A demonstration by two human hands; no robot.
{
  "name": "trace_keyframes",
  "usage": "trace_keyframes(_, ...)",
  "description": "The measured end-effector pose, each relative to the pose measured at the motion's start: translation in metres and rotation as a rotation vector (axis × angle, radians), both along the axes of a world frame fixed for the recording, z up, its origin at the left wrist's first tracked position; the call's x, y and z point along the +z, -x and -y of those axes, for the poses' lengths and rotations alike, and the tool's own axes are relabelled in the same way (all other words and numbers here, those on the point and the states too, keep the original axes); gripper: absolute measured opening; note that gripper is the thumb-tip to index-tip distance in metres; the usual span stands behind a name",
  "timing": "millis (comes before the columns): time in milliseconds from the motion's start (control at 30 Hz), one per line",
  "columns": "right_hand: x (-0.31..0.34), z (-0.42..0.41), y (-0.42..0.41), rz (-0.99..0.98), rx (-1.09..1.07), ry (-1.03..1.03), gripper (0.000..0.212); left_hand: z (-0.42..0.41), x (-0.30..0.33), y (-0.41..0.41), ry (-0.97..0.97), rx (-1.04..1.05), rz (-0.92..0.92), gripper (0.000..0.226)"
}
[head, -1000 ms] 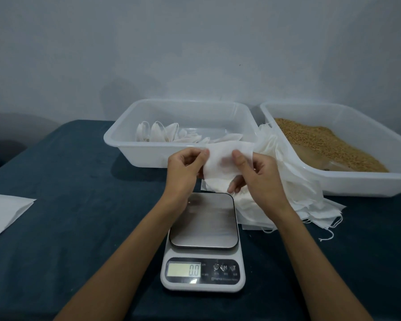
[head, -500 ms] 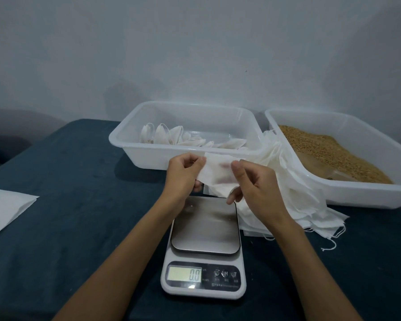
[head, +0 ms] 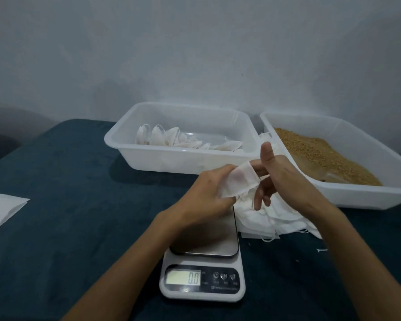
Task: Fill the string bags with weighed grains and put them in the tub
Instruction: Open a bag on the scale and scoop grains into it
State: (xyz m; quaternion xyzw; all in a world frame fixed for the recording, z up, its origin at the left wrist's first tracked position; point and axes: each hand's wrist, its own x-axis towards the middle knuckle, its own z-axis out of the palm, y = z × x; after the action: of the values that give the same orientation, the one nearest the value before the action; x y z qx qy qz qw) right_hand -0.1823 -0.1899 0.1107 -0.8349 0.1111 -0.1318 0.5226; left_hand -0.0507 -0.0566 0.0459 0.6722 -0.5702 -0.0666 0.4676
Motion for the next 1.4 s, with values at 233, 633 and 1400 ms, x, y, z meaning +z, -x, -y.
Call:
trace_keyframes(233, 0.028, 0.003, 0.008, -0.144, 0.139, 0.179, 0.102, -0.001, 0.006, 0.008, -0.082, -0.098, -0.256, 0.031)
trace_keyframes(633, 0.048, 0.006, 0.008, -0.470, 0.330, 0.187, 0.103, 0.000, 0.006, 0.016, -0.084, -0.135, -0.346, 0.035)
trace_keyframes(1400, 0.073, -0.010, -0.007, -0.609, 0.281, 0.267, 0.102, 0.008, -0.001, 0.030, 0.118, -0.029, -0.476, 0.033)
